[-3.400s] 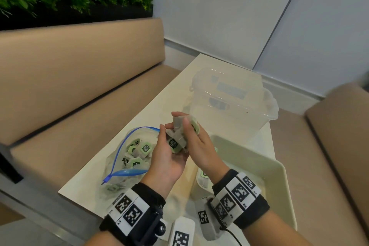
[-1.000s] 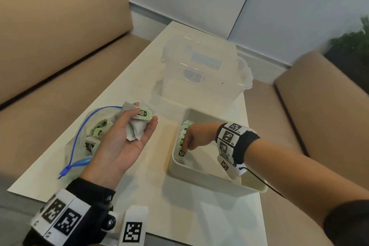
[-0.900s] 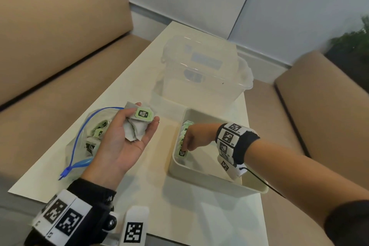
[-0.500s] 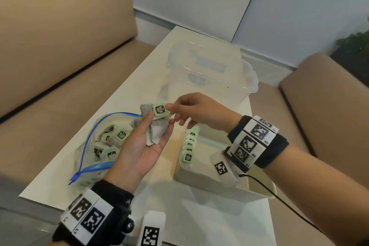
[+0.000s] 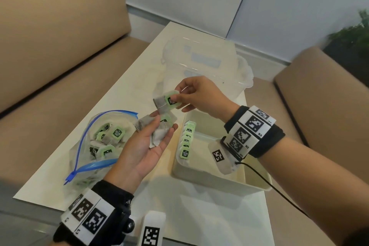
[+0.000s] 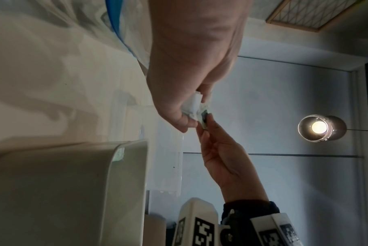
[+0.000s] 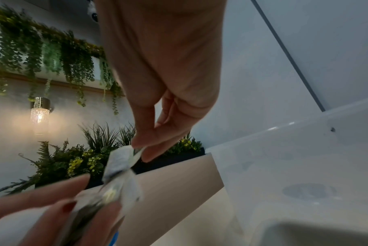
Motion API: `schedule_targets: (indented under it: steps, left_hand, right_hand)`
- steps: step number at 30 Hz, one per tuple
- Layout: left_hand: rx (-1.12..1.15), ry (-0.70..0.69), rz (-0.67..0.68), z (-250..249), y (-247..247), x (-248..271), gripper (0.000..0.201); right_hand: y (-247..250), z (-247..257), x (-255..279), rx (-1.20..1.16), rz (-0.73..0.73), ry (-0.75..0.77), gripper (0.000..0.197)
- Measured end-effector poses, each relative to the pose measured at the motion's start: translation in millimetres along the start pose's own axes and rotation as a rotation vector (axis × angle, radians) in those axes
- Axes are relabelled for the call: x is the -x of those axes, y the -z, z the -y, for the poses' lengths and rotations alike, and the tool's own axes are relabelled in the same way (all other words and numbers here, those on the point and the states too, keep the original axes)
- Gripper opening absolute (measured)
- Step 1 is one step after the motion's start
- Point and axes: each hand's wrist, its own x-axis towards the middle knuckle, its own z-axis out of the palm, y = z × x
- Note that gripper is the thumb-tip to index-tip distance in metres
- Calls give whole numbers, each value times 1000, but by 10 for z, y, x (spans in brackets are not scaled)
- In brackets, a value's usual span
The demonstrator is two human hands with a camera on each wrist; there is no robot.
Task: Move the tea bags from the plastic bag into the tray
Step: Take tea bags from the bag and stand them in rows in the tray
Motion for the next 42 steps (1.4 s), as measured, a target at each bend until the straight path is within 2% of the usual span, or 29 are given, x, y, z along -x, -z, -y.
schedule_targets:
  steps: [2, 5, 7, 10, 13, 18, 22, 27, 37, 40, 42]
  left_hand:
    - [-7, -17, -24, -25, 52, -15, 16]
    - [-8, -57, -54, -97, 98, -26, 14]
    - [-14, -91, -51, -148, 95, -24, 13]
    - [-21, -124, -43, -204, 77, -14, 14]
    - [-26, -127, -47, -229, 69, -16, 14]
    - [-29, -134, -47, -205, 50, -35, 14]
    - [-29, -120, -47, -180, 45, -50, 14]
    - [-38, -105, -52, -174, 61, -76, 14]
    - [-45, -98, -37, -171, 17, -83, 15]
    - [-31, -75, -27, -189, -12, -51, 24]
    - [-13, -47, -18, -197, -24, -40, 29]
  right_hand:
    - [95, 50, 12, 82, -46, 38, 11]
    - [253, 72, 29, 441, -101, 133, 10]
    - [325, 28, 30, 616, -79, 160, 9]
    - [360, -119, 30, 694, 60, 87, 4]
    - [314, -355, 45, 726, 278, -74, 7]
    - [60, -813, 40, 514, 617, -343, 23]
    - [-160, -1019, -46, 514, 716, -425, 24]
    - [-303, -1093, -192, 623, 714, -417, 25]
    - [-350, -1111, -227, 863, 687, -301, 29]
    - [-243, -955, -206, 874, 626, -299, 29]
    - [-74, -743, -206, 918, 525, -212, 27]
